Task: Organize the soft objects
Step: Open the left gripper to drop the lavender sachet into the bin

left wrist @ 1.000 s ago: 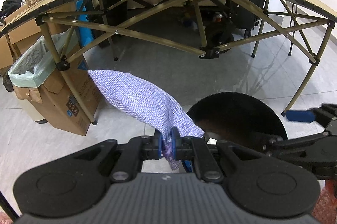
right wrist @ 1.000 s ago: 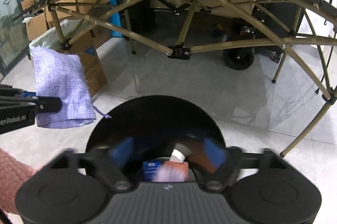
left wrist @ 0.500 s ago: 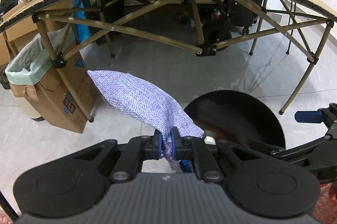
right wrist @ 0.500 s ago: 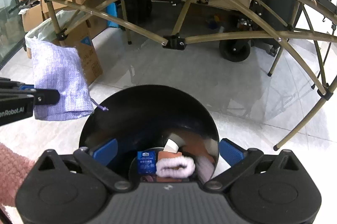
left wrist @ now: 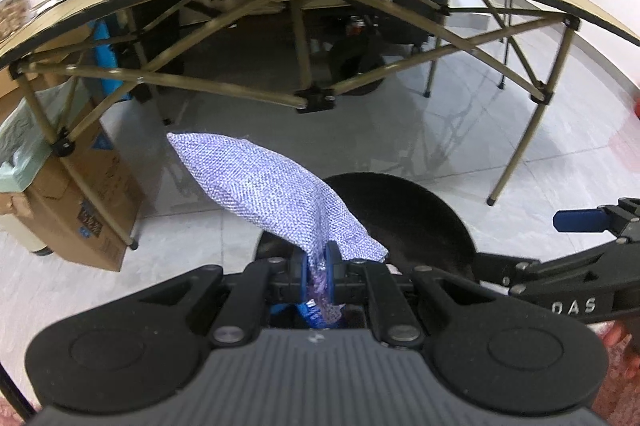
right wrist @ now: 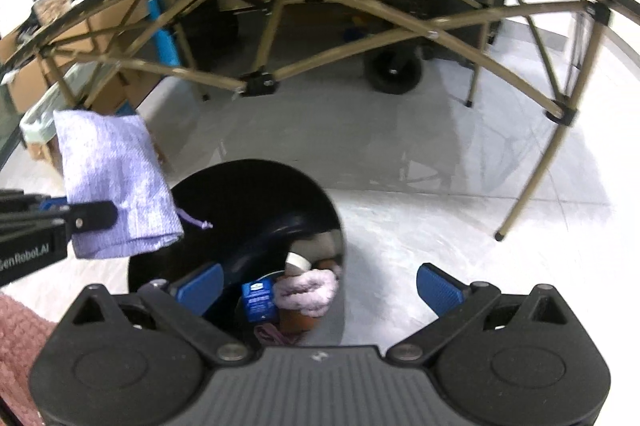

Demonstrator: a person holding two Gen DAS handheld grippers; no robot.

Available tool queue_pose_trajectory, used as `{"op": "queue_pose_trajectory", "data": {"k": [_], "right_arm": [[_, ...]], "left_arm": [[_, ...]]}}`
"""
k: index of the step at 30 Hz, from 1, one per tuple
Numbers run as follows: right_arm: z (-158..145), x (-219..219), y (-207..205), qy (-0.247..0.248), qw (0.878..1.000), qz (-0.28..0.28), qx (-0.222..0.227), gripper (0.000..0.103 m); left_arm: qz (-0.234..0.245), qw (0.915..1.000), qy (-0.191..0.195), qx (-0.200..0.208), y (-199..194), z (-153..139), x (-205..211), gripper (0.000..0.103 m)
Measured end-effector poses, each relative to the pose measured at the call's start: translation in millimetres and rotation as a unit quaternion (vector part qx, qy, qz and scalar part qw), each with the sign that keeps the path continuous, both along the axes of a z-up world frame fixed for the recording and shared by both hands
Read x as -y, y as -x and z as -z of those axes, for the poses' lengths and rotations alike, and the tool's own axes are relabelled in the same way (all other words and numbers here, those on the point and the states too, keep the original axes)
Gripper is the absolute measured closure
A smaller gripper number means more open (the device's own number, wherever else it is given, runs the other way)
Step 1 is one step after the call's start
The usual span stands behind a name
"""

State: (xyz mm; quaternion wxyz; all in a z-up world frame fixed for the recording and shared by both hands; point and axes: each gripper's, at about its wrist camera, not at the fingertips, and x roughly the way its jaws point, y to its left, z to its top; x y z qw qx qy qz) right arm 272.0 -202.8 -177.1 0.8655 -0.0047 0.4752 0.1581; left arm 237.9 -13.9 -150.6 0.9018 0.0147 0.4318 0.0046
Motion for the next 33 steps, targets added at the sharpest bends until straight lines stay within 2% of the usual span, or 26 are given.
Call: {"op": "queue_pose_trajectory", "data": {"k": [5, 14, 20, 26, 27, 28, 29, 31, 33], "right_arm": [[-4.1, 26.8, 5.4, -0.010, 0.999, 0.031, 0.001, 0.000], [-7.2, 41.2, 7.0, -0.001, 0.998, 0.057, 0.007, 0.000], [-6.6, 42.1, 4.9, 0.004, 0.998, 0.057, 0.005, 0.000], [-5.4, 40.6, 4.3, 0.005, 0.998, 0.055, 0.003, 0.000], [-5.2, 40.9, 3.9, 0.006, 0.998, 0.056, 0.003, 0.000], [-5.2, 41.1, 3.5, 0.006, 0.998, 0.057, 0.002, 0.000], [-5.5, 41.1, 3.1, 0.006, 0.998, 0.058, 0.002, 0.000], [-5.4, 41.9, 2.3, 0.006, 0.998, 0.059, 0.002, 0.000], [-5.5, 42.1, 2.1, 0.006, 0.998, 0.060, 0.003, 0.000]], "left_arm": [[0.022, 0.9997, 0.004, -0.009, -1.0, 3.7, 17.6, 0.094], [0.055, 0.9973, 0.012, -0.046, -5.8, 16.3, 43.9, 0.094], [0.056, 0.9948, 0.011, -0.085, -11.0, 34.1, 46.6, 0.094], [0.052, 0.9944, 0.016, -0.090, -12.3, 35.9, 44.2, 0.091], [0.052, 0.9946, 0.014, -0.089, -11.9, 35.4, 45.1, 0.087], [0.053, 0.9946, 0.011, -0.089, -11.1, 34.8, 46.0, 0.069], [0.051, 0.9949, 0.008, -0.087, -10.4, 34.0, 46.9, 0.037], [0.039, 0.9964, -0.003, -0.076, -8.8, 31.5, 47.4, 0.000], [0.039, 0.9974, -0.014, -0.059, -6.8, 26.6, 47.4, 0.000]]}}
